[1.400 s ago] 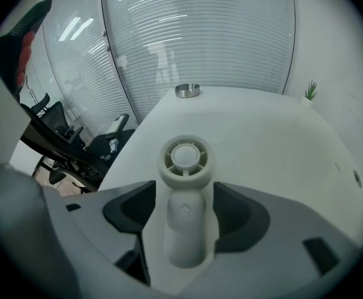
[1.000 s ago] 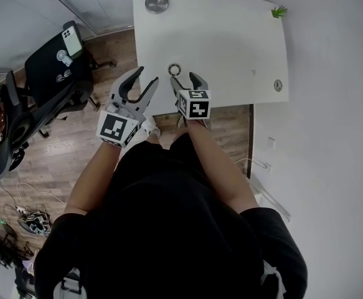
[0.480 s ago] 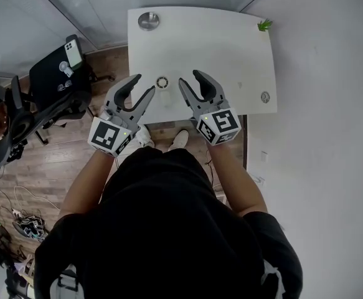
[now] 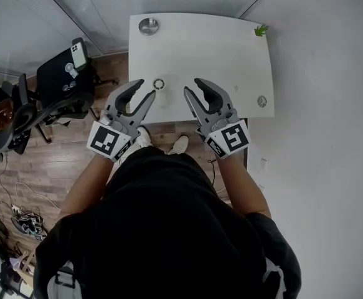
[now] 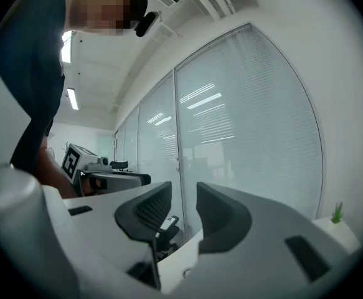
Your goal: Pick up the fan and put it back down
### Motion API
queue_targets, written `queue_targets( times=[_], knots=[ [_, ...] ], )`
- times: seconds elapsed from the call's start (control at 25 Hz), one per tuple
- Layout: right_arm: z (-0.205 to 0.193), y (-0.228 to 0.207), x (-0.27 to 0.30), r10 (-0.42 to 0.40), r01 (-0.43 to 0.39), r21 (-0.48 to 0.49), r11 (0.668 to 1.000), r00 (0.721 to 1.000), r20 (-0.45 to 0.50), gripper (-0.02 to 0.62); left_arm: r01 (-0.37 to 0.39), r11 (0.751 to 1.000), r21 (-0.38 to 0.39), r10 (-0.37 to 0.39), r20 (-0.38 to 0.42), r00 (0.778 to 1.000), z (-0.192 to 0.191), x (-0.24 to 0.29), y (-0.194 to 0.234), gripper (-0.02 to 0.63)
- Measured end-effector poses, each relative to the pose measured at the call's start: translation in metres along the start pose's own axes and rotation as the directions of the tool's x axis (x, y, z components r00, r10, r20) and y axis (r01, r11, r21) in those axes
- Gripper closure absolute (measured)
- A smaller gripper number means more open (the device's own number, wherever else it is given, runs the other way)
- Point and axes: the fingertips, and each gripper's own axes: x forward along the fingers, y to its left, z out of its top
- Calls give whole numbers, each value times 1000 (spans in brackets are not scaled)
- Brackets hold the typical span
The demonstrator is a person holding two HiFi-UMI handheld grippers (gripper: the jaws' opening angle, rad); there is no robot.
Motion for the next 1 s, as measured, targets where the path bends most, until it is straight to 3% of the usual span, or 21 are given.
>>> queue_targets(
  times=[0.2, 0.32, 0.52, 0.72, 1.0],
  knots=[
    [8, 6, -15, 23, -22, -7, 1000, 999, 23, 498, -10, 1000, 13, 10, 11, 1000, 7, -2, -11, 508],
    [12, 8, -19, 30, -30, -8, 1000, 999, 34, 514, -24, 1000, 13, 24, -35, 999, -2, -7, -12, 540],
    [18, 12, -27, 44, -44, -4, 999, 998, 50, 543, -31, 999, 23, 30, 18, 999, 10, -6, -21, 592],
    [23, 18, -32, 54, -54, -15, 998, 997, 59, 592, -38, 999, 20, 38, 14, 999, 9, -11, -25, 595],
    [21, 21, -35, 47, -46, -31, 998, 998, 46, 592, -43, 999, 32, 43, 17, 999, 12, -17, -28, 595]
  ],
)
